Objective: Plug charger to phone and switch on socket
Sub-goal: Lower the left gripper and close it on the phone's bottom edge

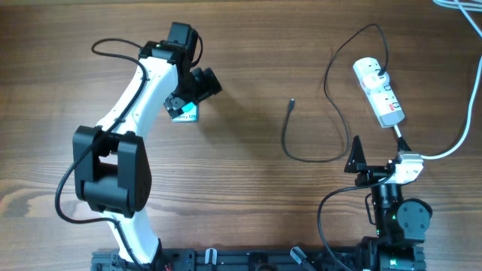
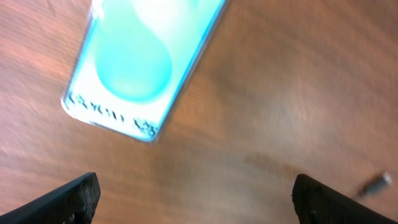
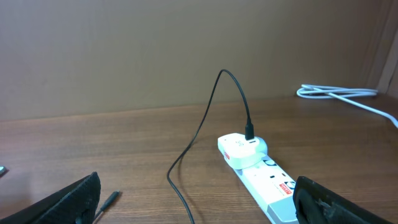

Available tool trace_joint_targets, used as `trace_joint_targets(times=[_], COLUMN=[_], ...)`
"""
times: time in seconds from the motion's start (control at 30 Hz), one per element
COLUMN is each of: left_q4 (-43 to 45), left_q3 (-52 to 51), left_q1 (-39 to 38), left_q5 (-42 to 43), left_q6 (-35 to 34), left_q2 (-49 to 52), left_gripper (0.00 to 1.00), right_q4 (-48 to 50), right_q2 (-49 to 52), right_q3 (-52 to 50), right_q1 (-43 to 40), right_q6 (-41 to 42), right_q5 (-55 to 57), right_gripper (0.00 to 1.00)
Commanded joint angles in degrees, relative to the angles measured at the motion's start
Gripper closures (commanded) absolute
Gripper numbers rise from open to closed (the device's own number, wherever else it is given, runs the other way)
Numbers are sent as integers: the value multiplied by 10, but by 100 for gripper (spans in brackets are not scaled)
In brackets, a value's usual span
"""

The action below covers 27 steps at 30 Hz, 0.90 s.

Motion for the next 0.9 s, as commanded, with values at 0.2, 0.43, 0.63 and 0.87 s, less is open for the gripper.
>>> trace_joint_targets(times=[0.2,0.43,0.63,0.87], left_q4=[131,160,126,61], left_q3=[1,-5,-5,-5], left_q1=[-1,-1,-1,-1], left_q5=[-191,-178,-137,-72], left_q6=[60,108,107,103], left_q2=[71,137,145,145], left_gripper=[0,0,2,6], right_q4=[2,2,2,2], right_q2=[-3,-3,-3,-3], right_q3=[-1,-1,-1,-1], right_q1=[-3,-3,-3,-3], right_q6=[7,7,7,7], right_q5=[8,8,8,8], right_gripper=[0,0,0,0])
